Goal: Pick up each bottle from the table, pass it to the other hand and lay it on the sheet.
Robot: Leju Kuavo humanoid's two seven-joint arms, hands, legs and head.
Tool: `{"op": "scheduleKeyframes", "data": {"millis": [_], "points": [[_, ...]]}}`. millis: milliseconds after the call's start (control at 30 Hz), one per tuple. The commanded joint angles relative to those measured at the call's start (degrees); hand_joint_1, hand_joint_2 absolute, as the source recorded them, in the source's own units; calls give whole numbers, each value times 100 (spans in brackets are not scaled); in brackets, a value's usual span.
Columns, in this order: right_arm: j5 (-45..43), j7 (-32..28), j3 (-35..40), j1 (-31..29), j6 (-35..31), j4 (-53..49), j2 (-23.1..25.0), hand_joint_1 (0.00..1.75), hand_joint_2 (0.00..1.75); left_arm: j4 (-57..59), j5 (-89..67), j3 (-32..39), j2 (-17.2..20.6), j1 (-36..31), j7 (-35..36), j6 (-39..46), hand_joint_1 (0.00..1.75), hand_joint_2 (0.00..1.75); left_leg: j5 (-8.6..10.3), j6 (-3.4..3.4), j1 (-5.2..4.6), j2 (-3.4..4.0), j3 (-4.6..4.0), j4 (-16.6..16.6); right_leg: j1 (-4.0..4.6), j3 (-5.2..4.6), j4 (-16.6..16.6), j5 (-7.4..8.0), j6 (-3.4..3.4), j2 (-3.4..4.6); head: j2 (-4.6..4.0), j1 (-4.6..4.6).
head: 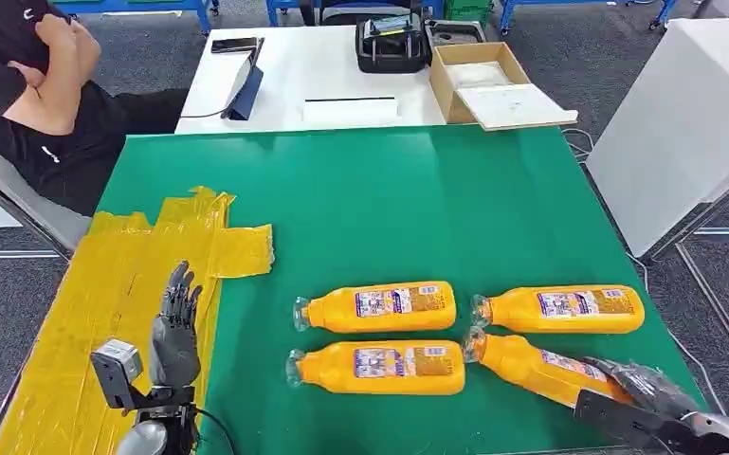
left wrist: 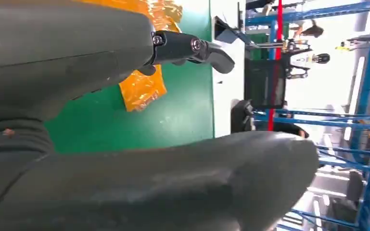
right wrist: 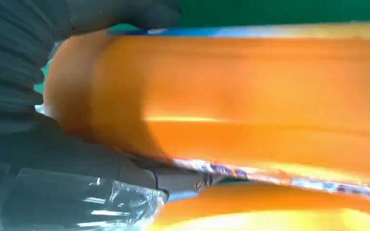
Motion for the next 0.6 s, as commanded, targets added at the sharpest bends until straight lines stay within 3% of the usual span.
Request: {"op": "scheduleKeyframes", "data": {"millis": [33, 100, 233, 267, 333, 500, 600], "points": [[-2573, -271, -2055, -476, 1364, -2004, 602, 175, 175, -393, -87, 226, 58, 21, 209, -80, 0, 175, -6, -19, -15, 23, -21, 13, -18, -36, 29, -10, -4, 1, 0, 0], [-2826, -285, -1772, -808, 1424, -1926, 588, 175, 175, -635, -96, 215, 65, -1, 253, -82, 0, 175, 6, -5, 0, 16, -21, 4, -3, -33, 6, 3, -3, 4, 0, 4], [-2936, -417, -573, -2136, 1186, -946, 73, 175, 175, -926, -274, 123, 191, -181, 330, 85, 0, 175, 5, -6, 2, 39, -22, 5, 0, -34, 5, 10, 0, 25, 0, 2], [-2948, -469, -205, -2708, 1130, -510, 85, 175, 175, -987, -264, 71, 260, -230, 350, 78, 0, 175, 6, -10, -1, 45, -27, 7, -1, -39, 9, 12, 0, 25, 0, 0], [-2881, -513, 290, -3264, 986, -45, 135, 175, 175, -1012, -269, 26, 307, -275, 359, 122, 0, 175, 9, -11, -3, 78, -29, 8, -2, -48, 9, 24, 2, 53, 0, 2], [-2881, -567, 349, -3139, 847, -146, 65, 175, 175, -978, -306, -2, 314, -256, 320, 186, 0, 175, 35, -19, -3, 17, -22, -5, -2, -35, -2, 26, -3, -8, 0, 0], [-2521, -581, 722, -3569, 455, 420, 772, 175, 175, -997, -328, -221, 326, -304, 296, 160, 0, 175, 42, -18, 1, -8, -32, -4, 1, -36, -4, 26, -4, -27, 0, 0]]}}
